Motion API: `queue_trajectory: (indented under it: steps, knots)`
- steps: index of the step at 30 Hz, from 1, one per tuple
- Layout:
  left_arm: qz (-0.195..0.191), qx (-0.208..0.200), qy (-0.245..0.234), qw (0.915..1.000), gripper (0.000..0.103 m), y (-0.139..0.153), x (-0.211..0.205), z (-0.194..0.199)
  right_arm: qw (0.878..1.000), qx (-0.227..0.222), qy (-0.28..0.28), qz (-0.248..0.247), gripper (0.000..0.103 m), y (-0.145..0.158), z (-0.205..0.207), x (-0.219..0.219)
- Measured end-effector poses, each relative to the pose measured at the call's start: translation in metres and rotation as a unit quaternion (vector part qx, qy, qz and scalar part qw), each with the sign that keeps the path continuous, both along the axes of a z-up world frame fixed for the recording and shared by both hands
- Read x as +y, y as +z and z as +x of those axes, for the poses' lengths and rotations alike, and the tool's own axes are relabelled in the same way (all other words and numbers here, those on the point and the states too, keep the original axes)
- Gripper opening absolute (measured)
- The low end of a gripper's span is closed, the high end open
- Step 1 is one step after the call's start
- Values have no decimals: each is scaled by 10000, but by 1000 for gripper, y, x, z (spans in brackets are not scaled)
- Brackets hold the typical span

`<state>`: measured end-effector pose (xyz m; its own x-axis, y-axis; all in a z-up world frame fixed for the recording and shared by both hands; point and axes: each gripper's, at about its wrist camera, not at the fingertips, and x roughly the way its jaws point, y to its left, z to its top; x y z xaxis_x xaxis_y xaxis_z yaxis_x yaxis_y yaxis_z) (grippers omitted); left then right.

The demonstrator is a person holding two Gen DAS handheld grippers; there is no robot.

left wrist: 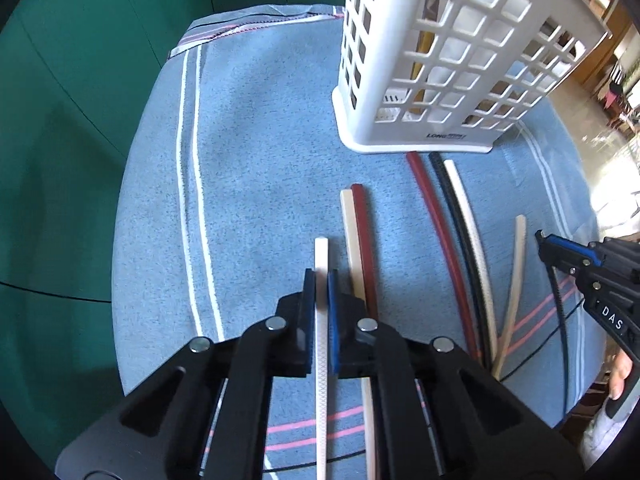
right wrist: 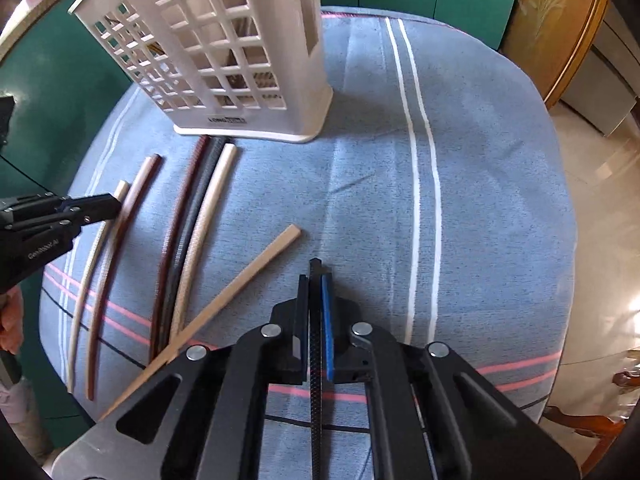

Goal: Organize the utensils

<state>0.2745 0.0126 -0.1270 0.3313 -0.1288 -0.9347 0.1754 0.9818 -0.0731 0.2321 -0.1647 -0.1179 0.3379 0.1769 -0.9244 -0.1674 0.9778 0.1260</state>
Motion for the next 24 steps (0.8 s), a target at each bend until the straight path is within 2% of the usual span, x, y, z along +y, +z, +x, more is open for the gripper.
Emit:
queue_trajectory:
  steps: [5,10,13,18,24]
  knots:
    - [-46,-615,17,9981,6,43,-1,-28,9985,-540,-38,44,7,46,-17,-2]
    - [-101,-1504,10,9886,6,101,-3,-60,9902,-1388,10,158,7,112,-49,-6]
    - [-227,-2045,-7,9786,6,135,-2,-82,9822,-1858,40,257,7,145,-75,2]
    - [-469,-2760,34,9600,6,178,1,-105,9672,-2487,65,514,7,192,-99,-7]
    - [-842,-3537,160,9314,6,229,8,-110,9419,-3259,63,815,7,247,-100,-6]
